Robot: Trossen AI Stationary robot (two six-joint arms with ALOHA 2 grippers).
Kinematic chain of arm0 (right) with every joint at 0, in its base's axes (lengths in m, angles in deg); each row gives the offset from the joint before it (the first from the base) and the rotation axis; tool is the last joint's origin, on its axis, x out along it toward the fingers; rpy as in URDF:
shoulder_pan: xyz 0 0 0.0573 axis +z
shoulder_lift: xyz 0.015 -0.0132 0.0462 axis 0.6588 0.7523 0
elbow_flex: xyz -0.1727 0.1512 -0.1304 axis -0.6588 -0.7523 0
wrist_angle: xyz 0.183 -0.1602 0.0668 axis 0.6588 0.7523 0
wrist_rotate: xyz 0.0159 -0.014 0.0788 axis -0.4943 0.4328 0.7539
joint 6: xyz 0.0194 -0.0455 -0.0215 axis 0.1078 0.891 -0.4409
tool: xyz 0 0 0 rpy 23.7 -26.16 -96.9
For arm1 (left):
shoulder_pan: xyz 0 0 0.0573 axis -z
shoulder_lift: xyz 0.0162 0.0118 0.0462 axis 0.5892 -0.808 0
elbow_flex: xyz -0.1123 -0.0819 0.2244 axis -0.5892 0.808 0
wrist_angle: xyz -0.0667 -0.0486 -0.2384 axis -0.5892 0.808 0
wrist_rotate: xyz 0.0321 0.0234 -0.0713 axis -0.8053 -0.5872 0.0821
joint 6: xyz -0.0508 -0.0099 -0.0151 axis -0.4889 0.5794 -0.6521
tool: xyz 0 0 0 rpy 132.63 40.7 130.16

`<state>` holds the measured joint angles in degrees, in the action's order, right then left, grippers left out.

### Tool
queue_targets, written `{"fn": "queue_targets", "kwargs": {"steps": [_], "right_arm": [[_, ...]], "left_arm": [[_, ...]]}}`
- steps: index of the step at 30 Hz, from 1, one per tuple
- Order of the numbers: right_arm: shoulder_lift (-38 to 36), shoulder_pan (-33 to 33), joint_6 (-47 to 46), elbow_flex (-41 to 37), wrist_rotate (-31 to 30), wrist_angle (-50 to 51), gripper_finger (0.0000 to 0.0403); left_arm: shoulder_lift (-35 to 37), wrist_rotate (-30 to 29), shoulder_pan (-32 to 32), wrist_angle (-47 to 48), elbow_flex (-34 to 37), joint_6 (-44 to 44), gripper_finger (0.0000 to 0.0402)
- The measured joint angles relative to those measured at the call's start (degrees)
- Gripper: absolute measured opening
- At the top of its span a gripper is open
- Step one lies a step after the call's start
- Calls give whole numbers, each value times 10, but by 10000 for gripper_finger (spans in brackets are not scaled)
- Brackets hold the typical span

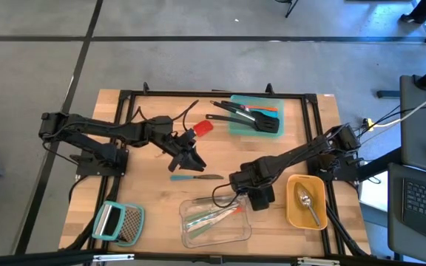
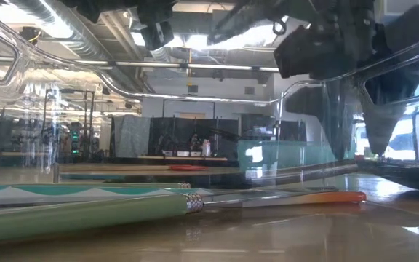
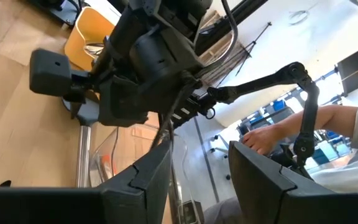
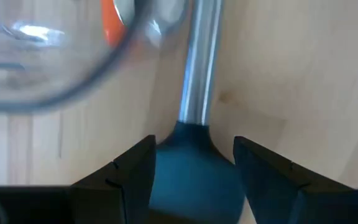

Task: Pick & Place Kitchen Items
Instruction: Put the black spatula into the green bin

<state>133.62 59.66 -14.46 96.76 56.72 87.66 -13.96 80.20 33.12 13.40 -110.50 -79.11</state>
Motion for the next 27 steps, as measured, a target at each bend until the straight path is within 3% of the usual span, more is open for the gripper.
{"fn": "queue_targets", "kwargs": {"steps": [12,21,27], "right_arm": [[26,0,-4,-1,0,-57,218],[50,0,-59,-1,-1,-65,218],[65,0,-90,2,4,-76,181]], "left_arm": [[0,-5,0,0,0,0,155],[0,-9,4,0,0,-1,155],[0,-16,11,0,0,0,155]]}}
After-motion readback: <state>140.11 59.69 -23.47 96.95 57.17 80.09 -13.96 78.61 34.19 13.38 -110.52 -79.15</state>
